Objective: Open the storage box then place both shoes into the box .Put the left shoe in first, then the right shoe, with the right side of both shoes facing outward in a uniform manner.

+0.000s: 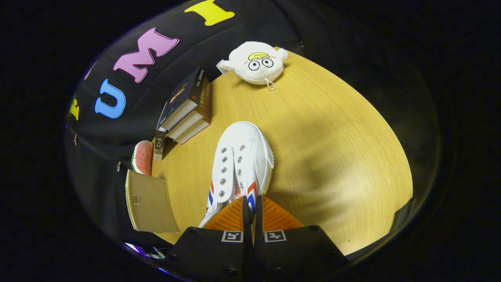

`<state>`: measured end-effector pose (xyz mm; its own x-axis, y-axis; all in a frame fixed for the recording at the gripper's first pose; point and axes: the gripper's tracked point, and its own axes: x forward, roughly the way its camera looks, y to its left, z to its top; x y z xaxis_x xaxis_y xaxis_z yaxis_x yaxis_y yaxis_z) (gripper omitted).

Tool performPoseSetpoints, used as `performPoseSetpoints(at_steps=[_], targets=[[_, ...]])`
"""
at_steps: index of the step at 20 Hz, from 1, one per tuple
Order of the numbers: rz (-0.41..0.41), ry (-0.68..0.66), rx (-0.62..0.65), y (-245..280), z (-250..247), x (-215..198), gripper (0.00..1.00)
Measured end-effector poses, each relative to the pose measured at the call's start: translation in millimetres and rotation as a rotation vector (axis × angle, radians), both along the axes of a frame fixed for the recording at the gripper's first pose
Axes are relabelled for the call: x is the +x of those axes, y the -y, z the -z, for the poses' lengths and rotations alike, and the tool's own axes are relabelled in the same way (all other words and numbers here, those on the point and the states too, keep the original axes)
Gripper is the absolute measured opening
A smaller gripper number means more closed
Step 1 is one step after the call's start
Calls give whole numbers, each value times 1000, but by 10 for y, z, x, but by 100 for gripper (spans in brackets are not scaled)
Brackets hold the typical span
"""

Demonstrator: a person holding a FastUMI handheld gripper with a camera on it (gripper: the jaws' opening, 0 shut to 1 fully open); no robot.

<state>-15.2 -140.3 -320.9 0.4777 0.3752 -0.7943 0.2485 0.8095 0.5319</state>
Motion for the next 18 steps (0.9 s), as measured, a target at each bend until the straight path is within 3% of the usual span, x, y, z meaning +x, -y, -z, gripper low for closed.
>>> performPoseSetpoints(at_steps=[9, 14, 18], targets=[[-41, 121, 87, -945, -1243, -55, 5], [-158, 223, 117, -1881, -1941, -49, 5], [-231, 219, 190, -2744, -2166, -120, 5]])
